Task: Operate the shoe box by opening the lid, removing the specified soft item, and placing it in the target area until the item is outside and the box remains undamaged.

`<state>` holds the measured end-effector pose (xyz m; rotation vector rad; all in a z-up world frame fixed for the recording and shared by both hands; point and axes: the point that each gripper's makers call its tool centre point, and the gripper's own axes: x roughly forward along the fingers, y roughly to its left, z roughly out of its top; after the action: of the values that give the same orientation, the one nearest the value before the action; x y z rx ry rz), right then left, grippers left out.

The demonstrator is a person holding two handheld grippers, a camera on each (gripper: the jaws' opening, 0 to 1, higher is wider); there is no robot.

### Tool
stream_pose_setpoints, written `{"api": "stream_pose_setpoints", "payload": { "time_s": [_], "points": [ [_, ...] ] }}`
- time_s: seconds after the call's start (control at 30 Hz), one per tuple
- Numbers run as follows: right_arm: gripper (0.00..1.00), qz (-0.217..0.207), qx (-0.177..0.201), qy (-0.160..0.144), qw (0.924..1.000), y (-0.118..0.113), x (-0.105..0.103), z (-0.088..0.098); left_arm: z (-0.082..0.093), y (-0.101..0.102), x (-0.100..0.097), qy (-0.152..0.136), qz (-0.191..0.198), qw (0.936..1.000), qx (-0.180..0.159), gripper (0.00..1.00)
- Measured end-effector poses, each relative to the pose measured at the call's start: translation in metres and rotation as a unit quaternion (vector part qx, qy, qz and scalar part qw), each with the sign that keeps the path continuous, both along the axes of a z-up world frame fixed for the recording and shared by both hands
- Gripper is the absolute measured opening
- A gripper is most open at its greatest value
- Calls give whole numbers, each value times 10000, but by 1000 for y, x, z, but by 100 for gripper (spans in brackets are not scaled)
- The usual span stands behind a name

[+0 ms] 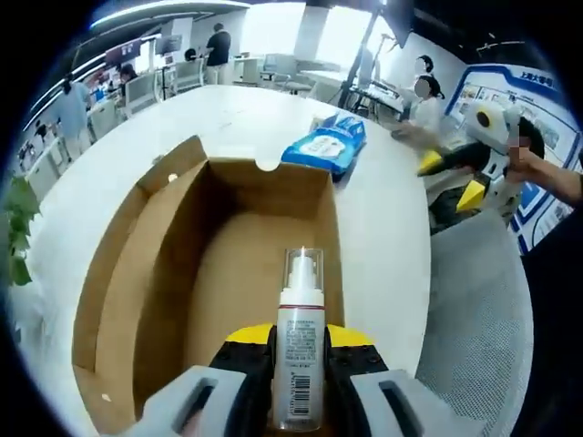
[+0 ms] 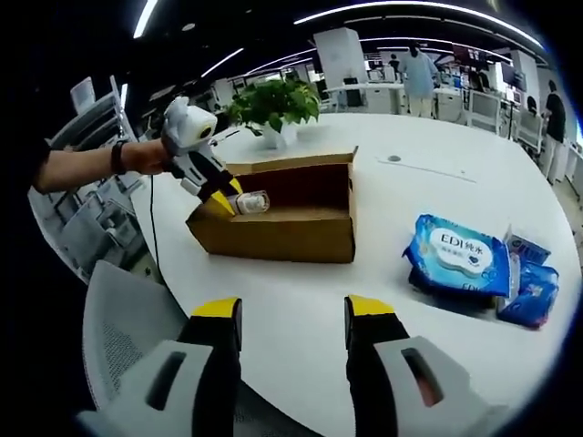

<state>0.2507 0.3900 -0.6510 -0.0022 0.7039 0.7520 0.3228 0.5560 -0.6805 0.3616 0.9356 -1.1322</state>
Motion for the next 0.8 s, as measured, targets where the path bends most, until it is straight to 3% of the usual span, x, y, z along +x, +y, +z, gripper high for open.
{"api": "stream_pose_setpoints", "payload": {
  "time_s": [0.33,0.8],
  "points": [
    [42,540,103,-255,9982,25,7,22,43,-49,-32,-303,-1099,9926,-410,20],
    [42,1061,294,-392,9931,48,1,37,64,-92,-77,-302,-2311,9698,-724,20]
  ]
}}
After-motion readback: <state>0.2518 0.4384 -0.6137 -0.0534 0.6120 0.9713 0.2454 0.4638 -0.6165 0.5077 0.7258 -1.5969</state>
